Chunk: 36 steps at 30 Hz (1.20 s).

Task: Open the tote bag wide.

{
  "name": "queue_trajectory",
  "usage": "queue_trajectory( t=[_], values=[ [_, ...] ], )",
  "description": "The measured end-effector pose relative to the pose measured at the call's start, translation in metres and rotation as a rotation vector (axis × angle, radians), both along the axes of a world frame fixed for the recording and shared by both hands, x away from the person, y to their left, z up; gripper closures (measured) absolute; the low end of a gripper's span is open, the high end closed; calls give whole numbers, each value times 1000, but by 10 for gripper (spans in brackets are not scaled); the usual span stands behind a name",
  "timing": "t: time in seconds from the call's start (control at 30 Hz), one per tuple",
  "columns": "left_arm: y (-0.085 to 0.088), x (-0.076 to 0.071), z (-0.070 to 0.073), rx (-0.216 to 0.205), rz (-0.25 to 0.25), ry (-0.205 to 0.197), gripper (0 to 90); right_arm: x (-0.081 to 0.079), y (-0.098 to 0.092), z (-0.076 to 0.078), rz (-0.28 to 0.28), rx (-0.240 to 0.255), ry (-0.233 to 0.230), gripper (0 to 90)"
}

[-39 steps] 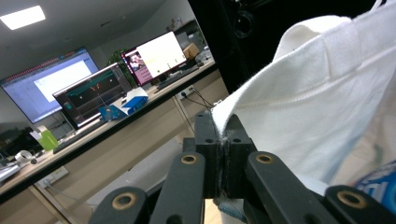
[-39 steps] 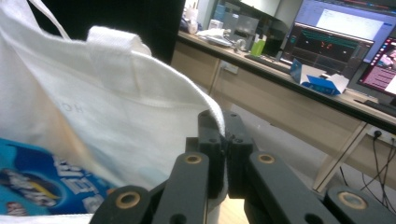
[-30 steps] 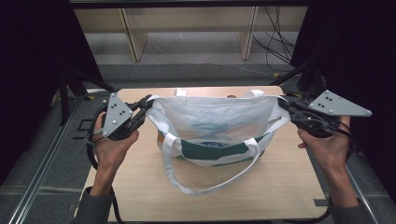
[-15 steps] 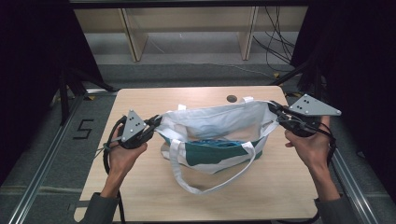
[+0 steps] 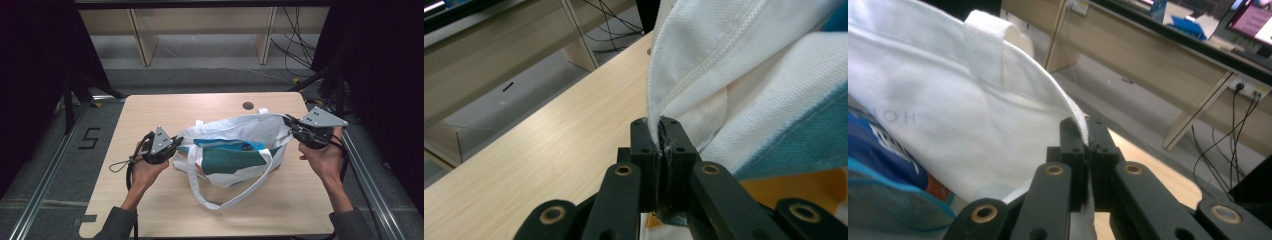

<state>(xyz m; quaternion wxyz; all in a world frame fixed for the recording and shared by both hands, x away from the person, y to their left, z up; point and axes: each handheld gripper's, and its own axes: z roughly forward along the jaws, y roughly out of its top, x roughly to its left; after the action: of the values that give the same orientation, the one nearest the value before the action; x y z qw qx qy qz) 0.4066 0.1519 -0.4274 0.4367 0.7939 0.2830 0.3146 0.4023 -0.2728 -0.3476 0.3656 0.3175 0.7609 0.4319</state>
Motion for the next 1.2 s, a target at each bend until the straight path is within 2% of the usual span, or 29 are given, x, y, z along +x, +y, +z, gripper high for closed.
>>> queue_trajectory(
  t=[0.1,0.2,0.27,0.3,0.33,0.43,0.47,0.5,0.53,0.57,0.6,0.63,0.67,0.7,0.77,0.83,0.9,0.93,1.0,1.03,1.1,1.13,1.17,1.2],
  values=[
    [-4,4,-10,16,-2,23,855,5,0,-10,-1,0,25,885],
    [-9,9,-19,34,-6,45,855,9,0,-18,-10,-7,28,885],
    [-12,12,-26,31,-6,67,855,12,1,-23,-18,-4,40,885],
    [-12,13,-27,54,-12,74,855,13,1,-27,-13,-4,42,885],
    [-13,14,-30,44,-10,78,855,13,2,-30,-18,9,65,885],
    [-14,16,-31,57,-14,75,855,17,2,-42,-9,17,59,885],
    [-14,16,-32,49,-12,85,855,16,3,-47,-17,32,77,885],
    [-14,16,-32,60,-19,85,855,17,3,-51,-13,36,78,885],
    [-15,17,-33,52,-14,78,855,19,3,-56,-12,35,87,885],
    [-16,17,-34,62,-19,76,855,20,3,-58,-4,13,89,885],
    [-17,17,-36,55,-15,96,855,21,3,-61,-1,12,110,885],
    [-17,18,-37,54,-20,86,855,21,4,-64,-7,22,122,885],
    [-17,18,-38,71,-27,99,856,23,3,-67,-3,13,122,885],
    [-19,18,-39,62,-23,95,856,22,4,-69,-4,7,139,885],
    [-20,19,-43,71,-26,99,856,24,3,-77,-1,-32,158,885],
    [-21,21,-47,97,-32,108,856,27,2,-84,0,-47,177,885],
    [-23,22,-56,99,-32,127,856,29,1,-95,-5,-69,201,885],
    [-23,22,-60,95,-37,158,856,30,1,-101,-4,-77,215,885],
    [-24,24,-65,116,-40,166,856,33,1,-115,-1,-88,260,885],
    [-24,25,-68,115,-34,170,855,34,2,-118,-6,-85,271,885],
    [-25,27,-73,101,-29,183,855,36,4,-124,-7,-116,265,886],
    [-25,27,-74,114,-36,178,855,37,5,-128,-2,-129,271,886],
    [-27,26,-75,101,-41,195,856,37,6,-130,-1,-121,286,886],
    [-29,25,-77,95,-34,182,855,37,6,-134,13,-132,297,886]
  ],
)
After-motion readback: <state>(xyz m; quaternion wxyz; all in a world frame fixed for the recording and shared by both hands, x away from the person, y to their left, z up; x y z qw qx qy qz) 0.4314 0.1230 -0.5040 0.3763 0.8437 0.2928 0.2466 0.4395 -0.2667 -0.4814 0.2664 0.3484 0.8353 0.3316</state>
